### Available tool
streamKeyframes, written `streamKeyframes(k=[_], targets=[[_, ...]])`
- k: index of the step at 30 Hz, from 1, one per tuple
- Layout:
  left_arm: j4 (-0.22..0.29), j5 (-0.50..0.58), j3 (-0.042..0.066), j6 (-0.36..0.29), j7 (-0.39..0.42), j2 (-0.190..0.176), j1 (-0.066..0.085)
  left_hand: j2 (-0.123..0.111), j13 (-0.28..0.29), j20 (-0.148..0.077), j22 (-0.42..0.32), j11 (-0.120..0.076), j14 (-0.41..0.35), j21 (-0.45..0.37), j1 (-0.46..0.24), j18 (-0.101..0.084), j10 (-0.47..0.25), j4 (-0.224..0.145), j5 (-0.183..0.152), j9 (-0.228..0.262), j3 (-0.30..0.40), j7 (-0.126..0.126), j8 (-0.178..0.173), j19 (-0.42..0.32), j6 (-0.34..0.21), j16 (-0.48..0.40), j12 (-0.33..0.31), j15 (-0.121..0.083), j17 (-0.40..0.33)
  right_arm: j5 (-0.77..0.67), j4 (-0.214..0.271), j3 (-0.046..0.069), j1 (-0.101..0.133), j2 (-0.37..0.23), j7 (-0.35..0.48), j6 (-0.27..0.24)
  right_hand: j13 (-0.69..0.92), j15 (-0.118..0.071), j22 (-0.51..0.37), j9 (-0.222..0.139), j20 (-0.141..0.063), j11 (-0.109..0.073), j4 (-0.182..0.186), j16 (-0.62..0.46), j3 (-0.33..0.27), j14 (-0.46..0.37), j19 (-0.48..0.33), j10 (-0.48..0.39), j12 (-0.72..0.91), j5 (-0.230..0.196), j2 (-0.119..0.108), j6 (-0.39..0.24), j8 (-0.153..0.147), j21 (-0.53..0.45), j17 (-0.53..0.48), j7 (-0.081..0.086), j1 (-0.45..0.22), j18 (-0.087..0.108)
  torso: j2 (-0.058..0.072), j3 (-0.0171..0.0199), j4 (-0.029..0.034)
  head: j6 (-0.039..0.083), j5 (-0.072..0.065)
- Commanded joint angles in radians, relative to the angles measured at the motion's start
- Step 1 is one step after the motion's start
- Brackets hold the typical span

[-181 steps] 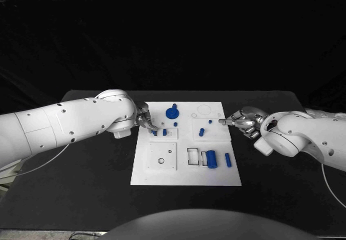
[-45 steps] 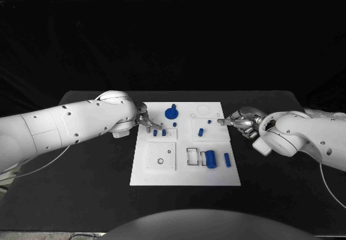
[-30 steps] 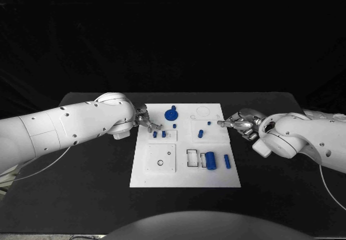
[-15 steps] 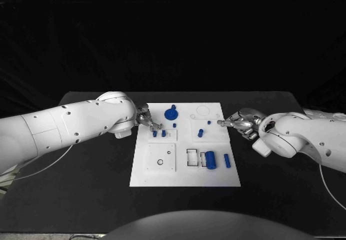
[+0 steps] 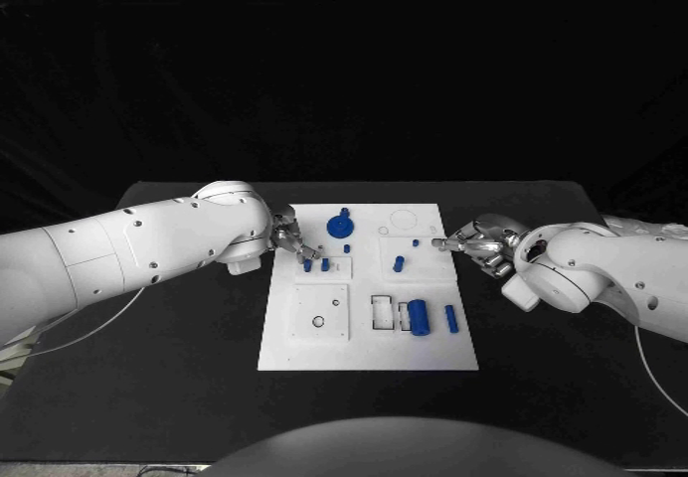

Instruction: Assemble the parts on the task board

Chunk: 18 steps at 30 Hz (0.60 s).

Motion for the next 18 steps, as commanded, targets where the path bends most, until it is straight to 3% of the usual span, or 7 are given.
streamKeyframes(k=[1, 18], targets=[[0.001, -0.003, 0.000, 0.036, -0.006, 0.002, 0.000, 0.000, 0.263, -0.010, 0.263, 0.003, 0.104, 0.002, 0.011, -0.007, 0.106, -0.001, 0.005, -0.001, 0.008, -0.001, -0.004, 0.105, -0.006, 0.003, 0.006, -0.001, 0.263, -0.003, 0.001, 0.000, -0.001, 0.001, 0.001, 0.012, 0.263, 0.009, 0.263, 0.001, 0.010, 0.007, 0.005, 0.004, -0.005, 0.104, 0.105, 0.105, 0.003, 0.005, 0.010, -0.006, 0.005, 0.004, 0.263, 0.006, 0.001, -0.007, 0.000, 0.0004, 0.0002, 0.000, -0.001], [0.000, -0.003, 0.000, 0.056, -0.013, 0.006, 0.000, 0.013, 0.263, -0.011, 0.263, 0.001, 0.104, 0.002, 0.055, -0.007, 0.106, -0.001, -0.039, -0.004, 0.025, -0.004, -0.003, 0.105, -0.004, 0.003, 0.006, -0.004, 0.263, -0.003, 0.000, 0.000, -0.001, 0.001, -0.001, 0.012, 0.263, 0.009, 0.263, 0.001, 0.010, 0.007, 0.005, 0.004, -0.005, 0.104, 0.105, 0.105, 0.003, 0.005, 0.010, -0.006, 0.005, 0.004, 0.263, 0.006, 0.001, -0.007, 0.000, -0.0003, 0.0003, 0.001, -0.002]])
